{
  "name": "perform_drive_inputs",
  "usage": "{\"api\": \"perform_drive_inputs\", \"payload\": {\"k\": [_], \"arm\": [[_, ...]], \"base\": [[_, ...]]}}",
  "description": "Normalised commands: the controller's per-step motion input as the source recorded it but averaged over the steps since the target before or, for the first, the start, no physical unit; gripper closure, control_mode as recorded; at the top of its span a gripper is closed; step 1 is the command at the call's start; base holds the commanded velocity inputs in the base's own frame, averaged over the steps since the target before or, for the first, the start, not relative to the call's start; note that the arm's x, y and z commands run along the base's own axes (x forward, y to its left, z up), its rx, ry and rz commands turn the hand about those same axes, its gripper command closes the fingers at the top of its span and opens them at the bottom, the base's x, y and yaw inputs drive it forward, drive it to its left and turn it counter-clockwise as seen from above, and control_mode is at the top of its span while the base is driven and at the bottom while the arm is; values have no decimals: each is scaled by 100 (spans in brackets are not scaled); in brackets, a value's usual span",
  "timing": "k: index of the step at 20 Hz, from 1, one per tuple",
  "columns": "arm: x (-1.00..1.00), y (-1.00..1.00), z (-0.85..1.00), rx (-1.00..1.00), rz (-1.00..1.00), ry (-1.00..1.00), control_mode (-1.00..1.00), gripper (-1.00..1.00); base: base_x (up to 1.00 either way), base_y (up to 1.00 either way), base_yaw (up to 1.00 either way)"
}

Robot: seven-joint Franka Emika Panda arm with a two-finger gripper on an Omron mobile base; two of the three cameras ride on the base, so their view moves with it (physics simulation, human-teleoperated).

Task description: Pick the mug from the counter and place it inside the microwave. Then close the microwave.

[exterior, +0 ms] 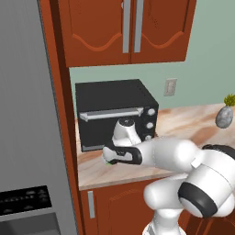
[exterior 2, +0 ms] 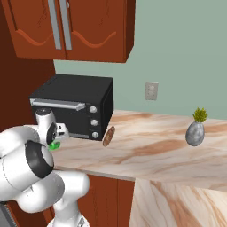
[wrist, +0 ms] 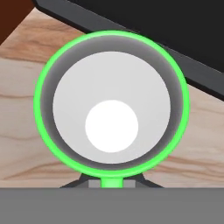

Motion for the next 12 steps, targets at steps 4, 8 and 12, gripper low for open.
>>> {"api": "perform_drive_inputs", "payload": {"k": [4, 8, 12], "arm": [[-59, -6, 25, 0, 0, -4, -100, 100], [-49, -34, 44, 0, 0, -3, -100, 100], [-10, -61, 68, 0, 0, 1, -100, 100]], "base": [[0, 0, 0], [0, 0, 0], [0, 0, 0]]}}
